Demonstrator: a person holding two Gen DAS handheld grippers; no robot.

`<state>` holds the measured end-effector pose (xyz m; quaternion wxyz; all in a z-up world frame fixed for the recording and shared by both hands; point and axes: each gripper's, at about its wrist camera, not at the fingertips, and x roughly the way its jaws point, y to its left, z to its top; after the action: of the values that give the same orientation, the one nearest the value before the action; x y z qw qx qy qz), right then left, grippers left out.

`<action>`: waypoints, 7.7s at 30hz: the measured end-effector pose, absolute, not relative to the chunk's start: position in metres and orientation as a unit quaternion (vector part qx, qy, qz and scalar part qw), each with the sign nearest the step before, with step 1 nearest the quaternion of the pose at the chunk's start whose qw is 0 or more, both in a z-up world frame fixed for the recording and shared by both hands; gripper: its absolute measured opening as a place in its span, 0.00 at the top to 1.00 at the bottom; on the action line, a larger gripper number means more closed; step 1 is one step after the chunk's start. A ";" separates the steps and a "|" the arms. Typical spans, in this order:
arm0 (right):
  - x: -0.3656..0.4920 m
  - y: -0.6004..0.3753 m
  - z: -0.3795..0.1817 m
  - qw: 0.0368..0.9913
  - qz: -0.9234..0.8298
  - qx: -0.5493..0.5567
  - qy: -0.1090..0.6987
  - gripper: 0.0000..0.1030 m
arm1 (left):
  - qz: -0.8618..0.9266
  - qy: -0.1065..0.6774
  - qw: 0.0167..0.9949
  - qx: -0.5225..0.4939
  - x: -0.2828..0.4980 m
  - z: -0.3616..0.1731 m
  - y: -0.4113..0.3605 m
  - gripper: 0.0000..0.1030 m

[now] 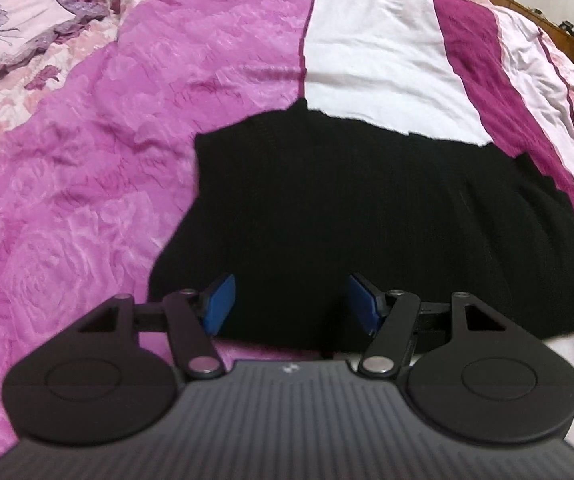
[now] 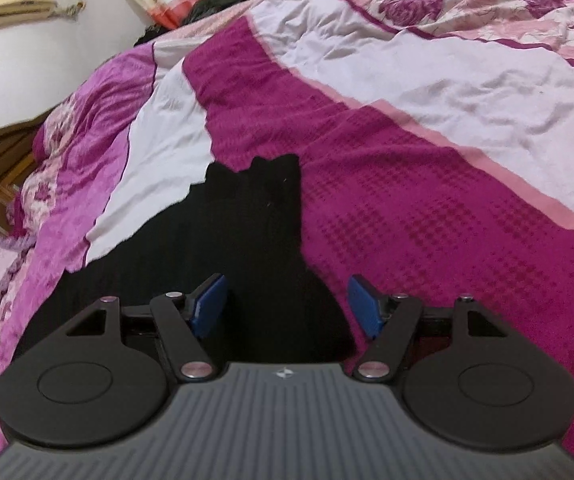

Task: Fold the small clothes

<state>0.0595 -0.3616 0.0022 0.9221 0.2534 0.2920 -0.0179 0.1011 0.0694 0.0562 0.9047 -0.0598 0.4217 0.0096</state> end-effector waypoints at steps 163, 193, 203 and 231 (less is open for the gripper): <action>0.046 -0.254 0.015 0.885 0.080 0.340 0.307 0.33 | -0.149 0.303 0.936 0.101 0.135 0.050 -0.015 0.38; 0.048 -0.232 0.016 0.893 0.089 0.300 0.323 0.33 | -0.047 0.317 0.940 -0.118 0.169 0.058 0.101 0.49; 0.051 -0.228 0.013 0.891 0.089 0.296 0.332 0.33 | -0.078 0.328 0.924 -0.180 0.155 0.046 0.109 0.40; 0.051 -0.224 0.009 0.892 0.085 0.289 0.337 0.33 | -0.083 0.260 0.947 -0.168 0.158 0.022 0.067 0.76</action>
<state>0.0510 -0.2235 0.0092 0.8919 0.2891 0.3372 0.0849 0.1577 0.0671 0.0218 0.9473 -0.1677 0.2598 -0.0834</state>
